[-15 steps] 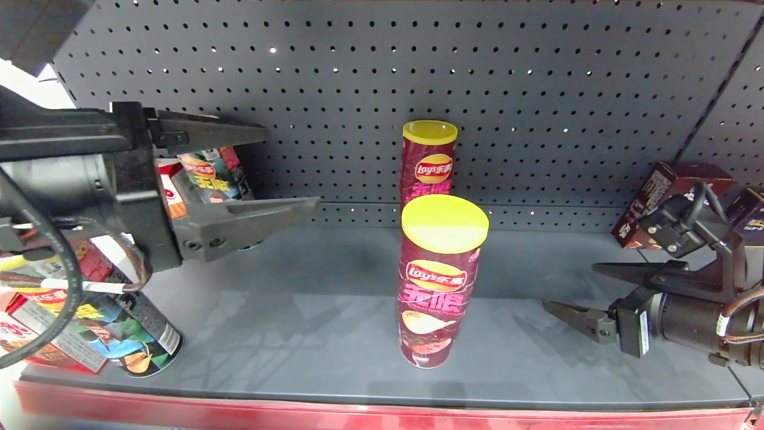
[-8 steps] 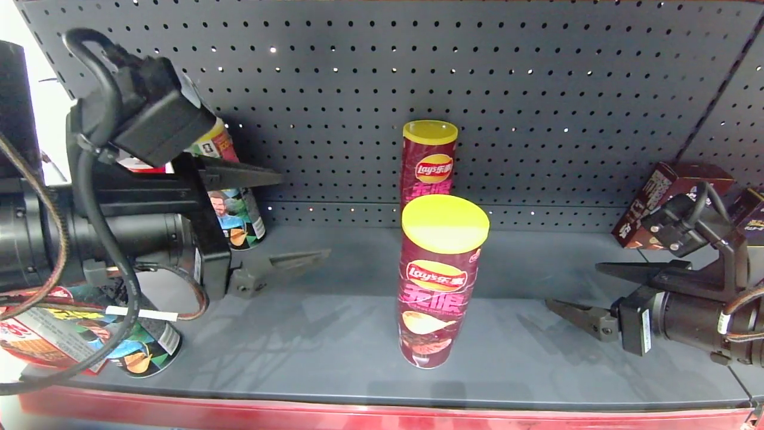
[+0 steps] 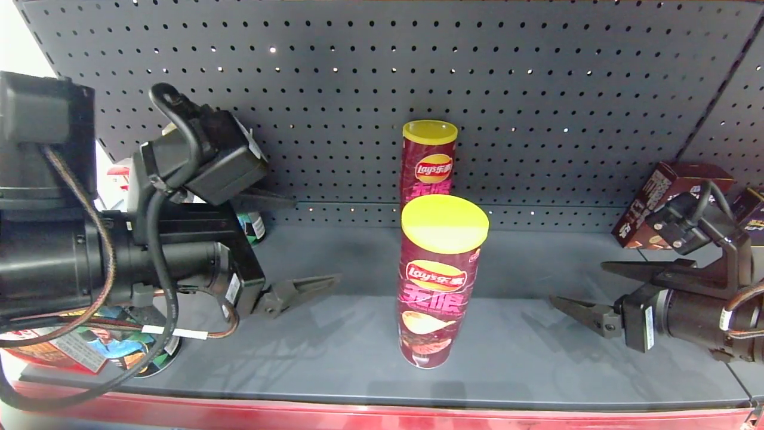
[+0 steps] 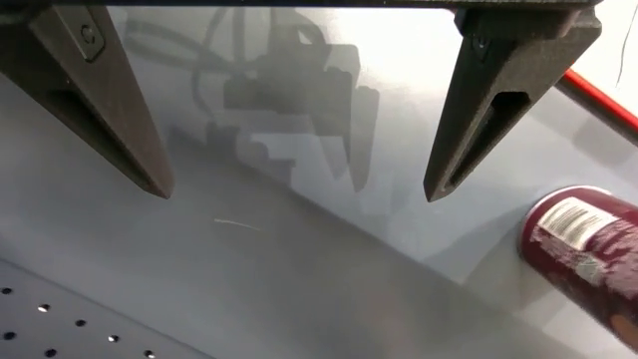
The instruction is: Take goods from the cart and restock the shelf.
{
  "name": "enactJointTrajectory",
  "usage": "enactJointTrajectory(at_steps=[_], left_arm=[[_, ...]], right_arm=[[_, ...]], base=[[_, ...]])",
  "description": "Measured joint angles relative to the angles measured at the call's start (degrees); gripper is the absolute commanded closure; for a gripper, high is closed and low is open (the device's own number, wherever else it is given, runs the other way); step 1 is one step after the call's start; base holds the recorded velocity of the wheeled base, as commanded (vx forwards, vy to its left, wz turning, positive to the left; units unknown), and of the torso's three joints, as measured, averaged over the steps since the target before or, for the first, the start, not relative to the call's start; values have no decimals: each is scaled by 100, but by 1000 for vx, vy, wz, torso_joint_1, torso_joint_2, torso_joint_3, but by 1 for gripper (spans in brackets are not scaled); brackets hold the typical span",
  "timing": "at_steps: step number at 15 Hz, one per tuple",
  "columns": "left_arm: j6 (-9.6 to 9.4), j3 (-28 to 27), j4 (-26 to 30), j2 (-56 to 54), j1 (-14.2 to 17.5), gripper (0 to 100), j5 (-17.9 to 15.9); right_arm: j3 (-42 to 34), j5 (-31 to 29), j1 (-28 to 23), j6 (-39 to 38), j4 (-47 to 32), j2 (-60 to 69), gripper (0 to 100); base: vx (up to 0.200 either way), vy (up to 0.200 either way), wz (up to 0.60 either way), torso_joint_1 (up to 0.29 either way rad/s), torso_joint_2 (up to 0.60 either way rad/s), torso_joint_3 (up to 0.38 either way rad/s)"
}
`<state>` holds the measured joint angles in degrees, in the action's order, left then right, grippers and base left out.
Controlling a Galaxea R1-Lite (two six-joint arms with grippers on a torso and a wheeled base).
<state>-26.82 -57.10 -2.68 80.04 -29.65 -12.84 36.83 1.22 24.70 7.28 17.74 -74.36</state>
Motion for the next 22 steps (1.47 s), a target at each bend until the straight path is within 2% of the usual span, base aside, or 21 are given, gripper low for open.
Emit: enactJointTrajectory(at_steps=[7,15,19,22], left_arm=[[2,-17,-88,386,-276,0,558],[9,-358,-111,863,-384,0,657],[35,-486,-388,1147,-419,0,681],[44,-533,-391,1270,-478,0,681]], right_arm=[[35,-2,-122,-2,0,-9,0],[29,0,-127,0,0,-26,0],[24,6,-127,-2,5,-28,0],[35,9,-127,0,10,-68,0]], base=[[0,0,0,0,0,0],[0,0,0,0,0,0],[0,0,0,0,0,0],[0,0,0,0,0,0]])
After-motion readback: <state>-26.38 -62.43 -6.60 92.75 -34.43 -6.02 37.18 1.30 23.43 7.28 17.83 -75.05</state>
